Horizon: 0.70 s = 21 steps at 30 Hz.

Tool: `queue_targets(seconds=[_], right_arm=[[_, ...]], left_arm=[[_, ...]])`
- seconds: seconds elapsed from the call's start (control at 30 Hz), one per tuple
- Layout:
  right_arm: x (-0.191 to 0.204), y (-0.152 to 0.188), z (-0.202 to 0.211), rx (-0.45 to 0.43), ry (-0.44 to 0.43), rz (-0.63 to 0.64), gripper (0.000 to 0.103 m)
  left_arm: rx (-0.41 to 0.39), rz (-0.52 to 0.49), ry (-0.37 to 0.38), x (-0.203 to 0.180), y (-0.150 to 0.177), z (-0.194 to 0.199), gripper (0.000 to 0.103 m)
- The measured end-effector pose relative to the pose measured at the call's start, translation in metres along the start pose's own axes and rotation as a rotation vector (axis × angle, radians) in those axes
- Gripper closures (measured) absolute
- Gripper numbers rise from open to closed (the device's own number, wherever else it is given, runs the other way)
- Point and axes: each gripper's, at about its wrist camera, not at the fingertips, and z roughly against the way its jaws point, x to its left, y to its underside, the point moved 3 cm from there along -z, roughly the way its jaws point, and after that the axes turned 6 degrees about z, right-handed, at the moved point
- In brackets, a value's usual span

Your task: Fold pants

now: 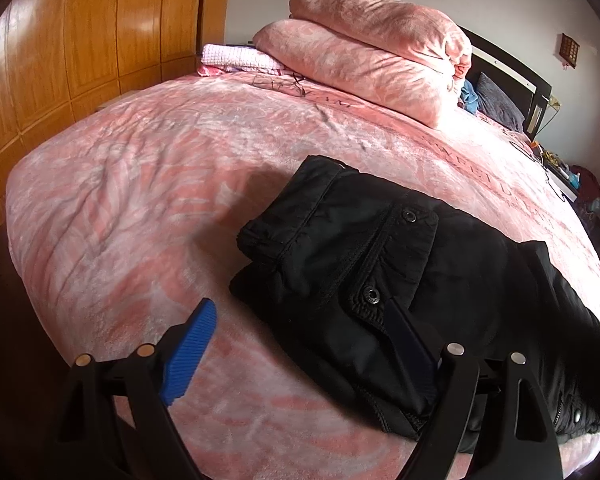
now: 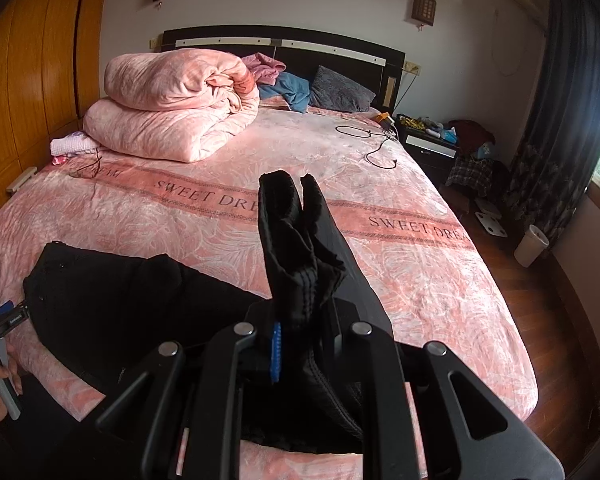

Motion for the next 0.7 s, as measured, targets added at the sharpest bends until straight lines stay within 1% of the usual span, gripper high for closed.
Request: queue_targets(seconds=[0.3, 0.7], right_arm=[[0.032, 0.009, -0.016, 0.026, -0.008, 0.062, 0.089], [0.058, 0.017, -0.034, 0.042, -0.011, 0.143, 0.089]], left_arm=[[0.005, 0.003, 0.005, 0.002, 0.0, -0.002, 0.016], [0.021, 0.009, 0.007, 0.001, 0.002, -0.003, 0.016]])
